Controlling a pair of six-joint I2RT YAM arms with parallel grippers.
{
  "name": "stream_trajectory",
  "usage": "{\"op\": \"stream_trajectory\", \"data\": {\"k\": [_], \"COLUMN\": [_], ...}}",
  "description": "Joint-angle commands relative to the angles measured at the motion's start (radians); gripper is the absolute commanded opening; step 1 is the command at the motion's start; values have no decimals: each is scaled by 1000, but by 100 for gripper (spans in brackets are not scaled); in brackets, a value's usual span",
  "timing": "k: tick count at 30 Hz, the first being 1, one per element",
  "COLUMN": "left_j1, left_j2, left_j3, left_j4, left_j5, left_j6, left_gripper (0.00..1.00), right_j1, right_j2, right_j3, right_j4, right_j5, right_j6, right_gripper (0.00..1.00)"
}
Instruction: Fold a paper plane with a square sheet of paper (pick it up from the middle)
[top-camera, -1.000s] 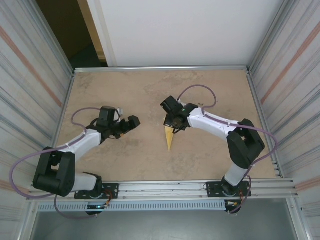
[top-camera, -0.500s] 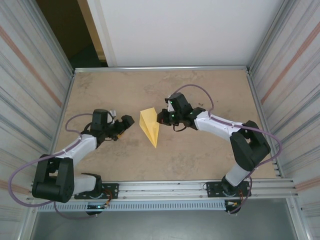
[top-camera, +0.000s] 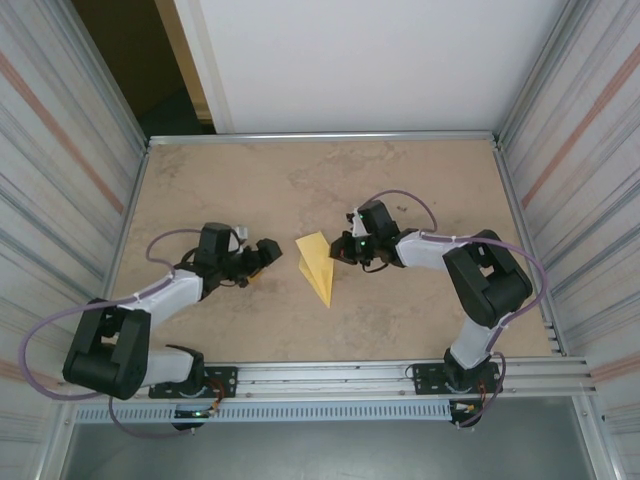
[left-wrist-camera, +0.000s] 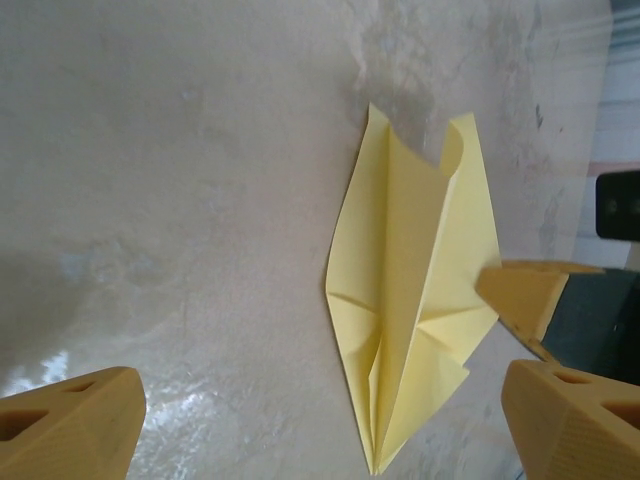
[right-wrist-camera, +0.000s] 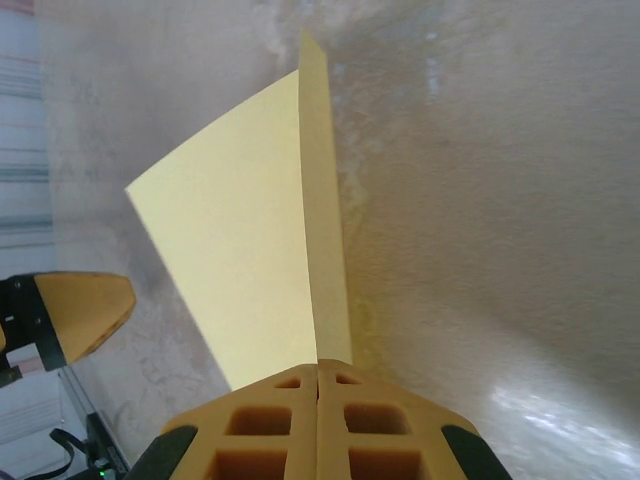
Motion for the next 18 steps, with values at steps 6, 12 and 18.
{"op": "stream_trajectory", "data": {"k": [6, 12, 18], "left_j1": [-98, -166, -201], "left_j2": [102, 222, 328], "left_j3": [69, 167, 267], "left_j4": [53, 62, 24], "left_j5": [9, 49, 66], "left_j6": [-14, 7, 26], "left_gripper": [80, 67, 49], "right_j1": [-40, -56, -62], "right_j2": [5, 11, 16], "right_j3": [-34, -51, -56], "right_j4": [0, -4, -7], "right_j5": [-5, 17, 13], "right_j6": [-54, -56, -63], "right_gripper": [3, 3, 3]}}
